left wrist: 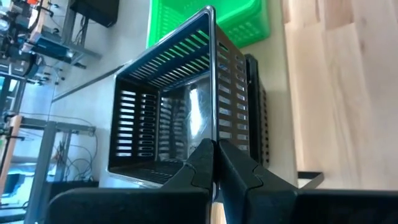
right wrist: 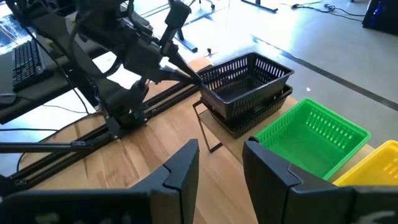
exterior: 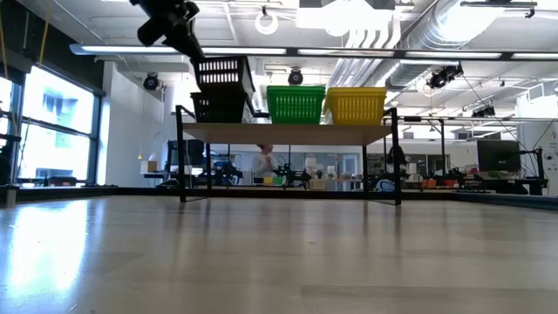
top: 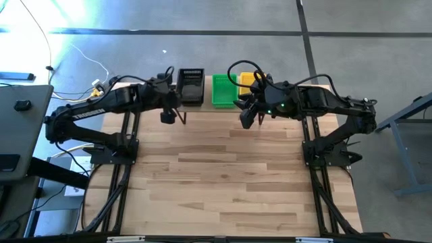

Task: Stack baskets on shelf by color
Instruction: Stack the black bin on top of the other black bins on the shelf

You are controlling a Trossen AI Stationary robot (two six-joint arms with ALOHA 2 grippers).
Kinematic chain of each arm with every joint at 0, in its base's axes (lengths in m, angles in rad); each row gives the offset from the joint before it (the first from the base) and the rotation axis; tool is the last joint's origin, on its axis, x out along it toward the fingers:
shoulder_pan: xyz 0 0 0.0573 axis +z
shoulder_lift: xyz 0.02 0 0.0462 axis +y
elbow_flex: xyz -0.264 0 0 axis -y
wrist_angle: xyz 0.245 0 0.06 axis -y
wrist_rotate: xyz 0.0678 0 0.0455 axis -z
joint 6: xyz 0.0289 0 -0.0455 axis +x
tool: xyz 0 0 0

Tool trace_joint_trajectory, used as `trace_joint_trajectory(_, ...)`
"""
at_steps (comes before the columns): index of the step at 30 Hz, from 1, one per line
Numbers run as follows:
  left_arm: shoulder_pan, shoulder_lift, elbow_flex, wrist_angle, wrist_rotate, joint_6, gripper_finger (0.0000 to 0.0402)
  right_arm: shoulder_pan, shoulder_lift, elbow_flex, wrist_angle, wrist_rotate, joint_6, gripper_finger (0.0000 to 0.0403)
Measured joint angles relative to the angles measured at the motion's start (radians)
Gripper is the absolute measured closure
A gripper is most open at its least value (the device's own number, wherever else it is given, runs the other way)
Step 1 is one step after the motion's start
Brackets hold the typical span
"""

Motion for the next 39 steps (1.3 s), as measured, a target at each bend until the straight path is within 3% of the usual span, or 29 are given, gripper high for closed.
trace_joint_trajectory(13, 0.038, 0.058, 0.0, 0.01, 0.01, 0.038, 0.0393, 0.0, 0.0, 0.0, 0.0, 0.0, -0.001, 0.0293)
trace_joint_trajectory(25, 0.034, 0.064, 0.001, 0.058, -0.016, 0.011, 0.0331, 0.0, 0.0, 0.0, 0.0, 0.003, 0.001, 0.0293)
trace_joint_trajectory(35, 0.015, 0.064, 0.045, -0.029, -0.025, -0.037, 0.0285, 0.0, 0.0, 0.0, 0.0, 0.008, 0.001, 0.0293)
trace_joint_trajectory(39, -0.014, 0.064, 0.097, -0.048, 0.042, -0.102, 0.0285, 0.0, 0.0, 0.0, 0.0, 0.008, -0.001, 0.0293)
